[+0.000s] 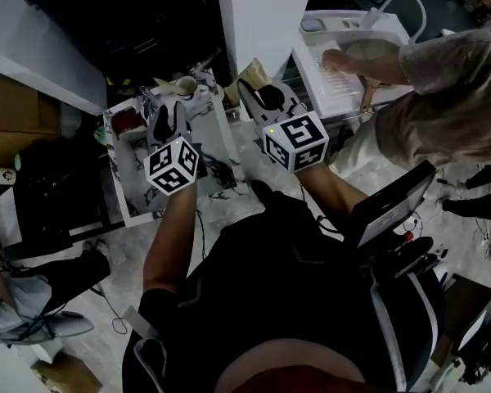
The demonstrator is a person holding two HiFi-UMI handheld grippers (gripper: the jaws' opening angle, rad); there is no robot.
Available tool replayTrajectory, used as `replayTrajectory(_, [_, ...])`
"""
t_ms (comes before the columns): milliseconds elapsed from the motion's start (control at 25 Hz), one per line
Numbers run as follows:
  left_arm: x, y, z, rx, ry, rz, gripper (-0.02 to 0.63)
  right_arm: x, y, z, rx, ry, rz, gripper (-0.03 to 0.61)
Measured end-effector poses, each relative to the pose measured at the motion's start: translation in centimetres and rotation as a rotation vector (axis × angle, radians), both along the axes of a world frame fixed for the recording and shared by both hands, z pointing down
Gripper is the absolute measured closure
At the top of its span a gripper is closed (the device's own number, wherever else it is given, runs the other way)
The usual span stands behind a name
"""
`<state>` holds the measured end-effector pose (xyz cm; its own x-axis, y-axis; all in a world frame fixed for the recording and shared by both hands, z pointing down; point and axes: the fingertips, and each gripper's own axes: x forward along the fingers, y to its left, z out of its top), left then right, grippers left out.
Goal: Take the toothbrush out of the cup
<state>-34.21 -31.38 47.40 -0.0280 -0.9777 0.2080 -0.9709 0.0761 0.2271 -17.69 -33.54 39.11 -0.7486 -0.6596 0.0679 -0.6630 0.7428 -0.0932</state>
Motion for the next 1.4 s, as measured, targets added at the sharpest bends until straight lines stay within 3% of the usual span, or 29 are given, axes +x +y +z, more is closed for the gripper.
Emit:
replayTrajectory(360, [-2.4, -3.9, 7.0, -0.126, 0.024, -0.109, 0.426, 0.0, -3.9, 3.6, -0.045, 0.011, -0.043, 0.525])
replayTrajectory(720, [-4.6, -7.9, 10.7, -0.160, 0.025, -0.170, 0.426, -0.9, -6.6, 5.9, -0.062, 0.013, -0.107, 0.525])
replayTrajectory(1240, [-6.8, -11.4, 14.1, -0.178, 0.042, -0.168, 0.431, -2.1, -8.5, 8.5, -0.061, 0.013, -0.145, 0.525])
replayTrajectory(1400, [-6.4, -12.4, 14.5, -0.157, 0.040, -0.125, 0.480, -2.0, -8.8, 9.0, -0.053, 0.017, -0.131, 0.525])
